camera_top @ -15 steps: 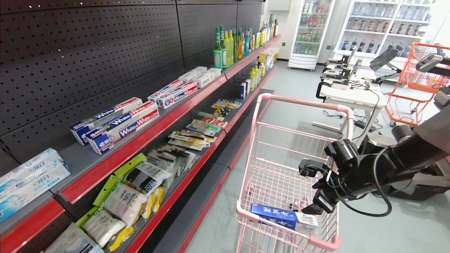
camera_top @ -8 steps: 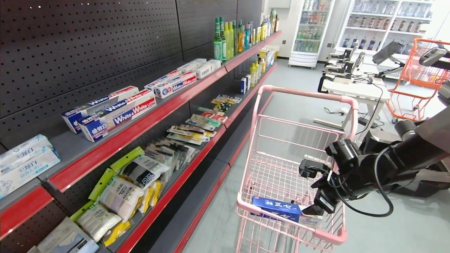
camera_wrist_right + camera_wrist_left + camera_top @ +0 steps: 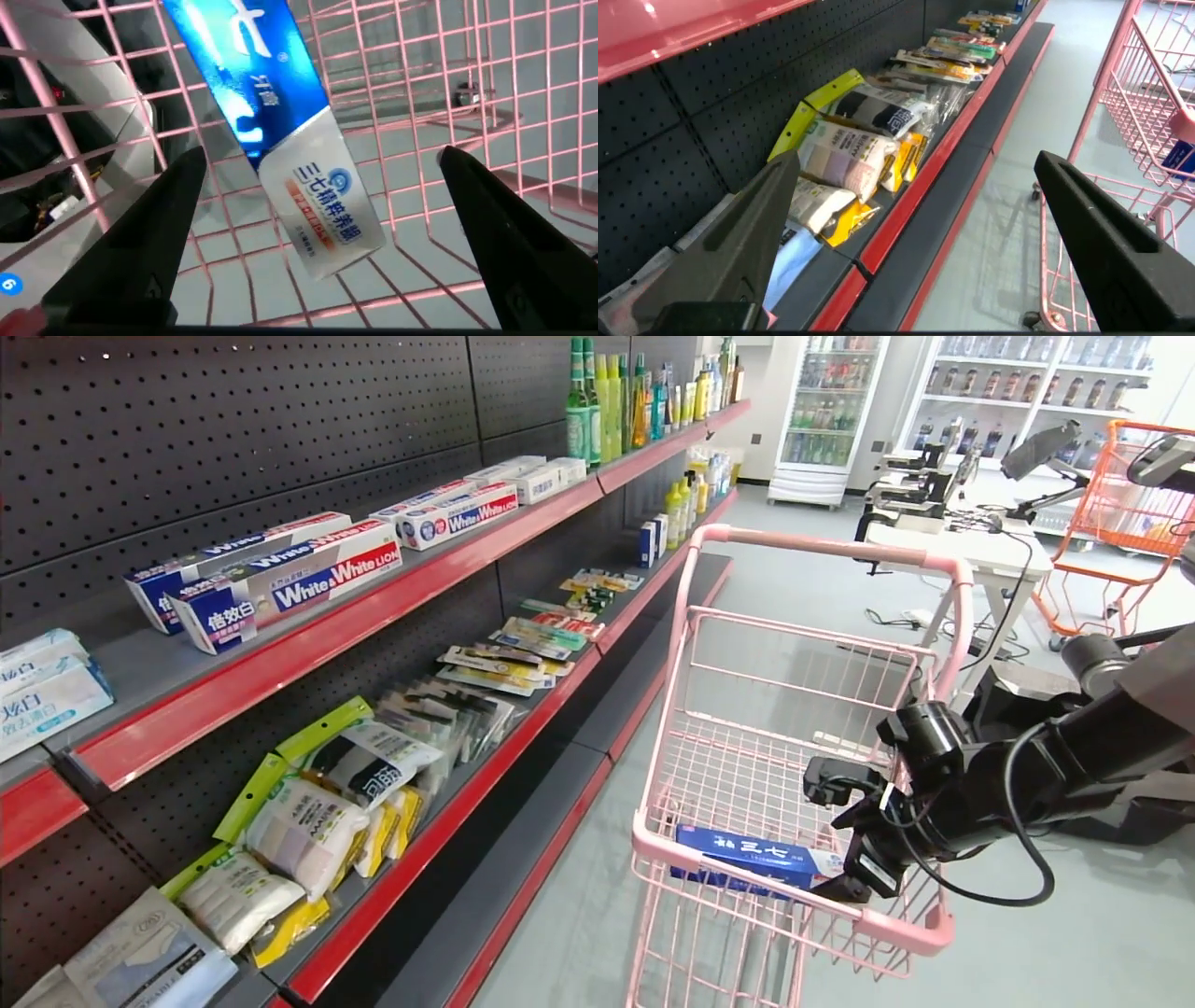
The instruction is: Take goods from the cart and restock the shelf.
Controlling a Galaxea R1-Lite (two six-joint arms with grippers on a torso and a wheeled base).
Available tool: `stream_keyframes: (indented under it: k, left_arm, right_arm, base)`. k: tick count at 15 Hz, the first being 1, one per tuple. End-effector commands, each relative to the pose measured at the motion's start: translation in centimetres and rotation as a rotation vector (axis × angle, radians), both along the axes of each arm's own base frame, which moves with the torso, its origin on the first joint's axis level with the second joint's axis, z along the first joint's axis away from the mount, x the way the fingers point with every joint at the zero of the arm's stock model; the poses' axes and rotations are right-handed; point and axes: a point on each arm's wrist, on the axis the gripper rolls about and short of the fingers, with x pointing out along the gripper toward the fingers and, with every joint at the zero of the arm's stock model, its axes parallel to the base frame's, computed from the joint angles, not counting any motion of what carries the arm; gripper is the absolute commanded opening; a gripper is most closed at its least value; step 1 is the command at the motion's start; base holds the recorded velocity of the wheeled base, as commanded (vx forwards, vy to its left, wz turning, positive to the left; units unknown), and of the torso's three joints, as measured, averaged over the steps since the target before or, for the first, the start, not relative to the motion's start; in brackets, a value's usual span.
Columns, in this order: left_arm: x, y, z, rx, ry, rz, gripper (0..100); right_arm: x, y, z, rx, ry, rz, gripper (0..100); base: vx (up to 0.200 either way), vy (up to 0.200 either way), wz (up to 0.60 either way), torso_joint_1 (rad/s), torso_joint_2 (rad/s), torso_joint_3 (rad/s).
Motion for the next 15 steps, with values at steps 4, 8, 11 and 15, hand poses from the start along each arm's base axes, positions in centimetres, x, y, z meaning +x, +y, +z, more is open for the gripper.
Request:
stream_keyframes:
  k: [4,8,11,15]
  left_arm:
    - [0.0,0.0,0.0,0.0,0.0,0.0,100]
    - [0.0,0.0,0.0,0.0,0.0,0.0,100]
    - [0.0,0.0,0.0,0.0,0.0,0.0,100]
    - [0.0,0.0,0.0,0.0,0.0,0.002,100]
  right_arm:
    - [0.7,-1.0,0.7,0.059,-0.035,0.032,100]
    - [0.8,-1.6,-0.9,0.079,-0.013,0.128,100]
    - [1.8,-3.0,-1.6,0.048,0.001,0.175,100]
    - [3.9,-4.6,-1.3,0.035,0.017,0.185,100]
  base:
    - [0.0,0.0,0.0,-0.024,0.07,0.044]
    - [0.0,0.0,0.0,0.0,0.0,0.0]
    - [0.0,0.0,0.0,0.0,0.0,0.0]
    - [0.0,0.0,0.0,0.0,0.0,0.0]
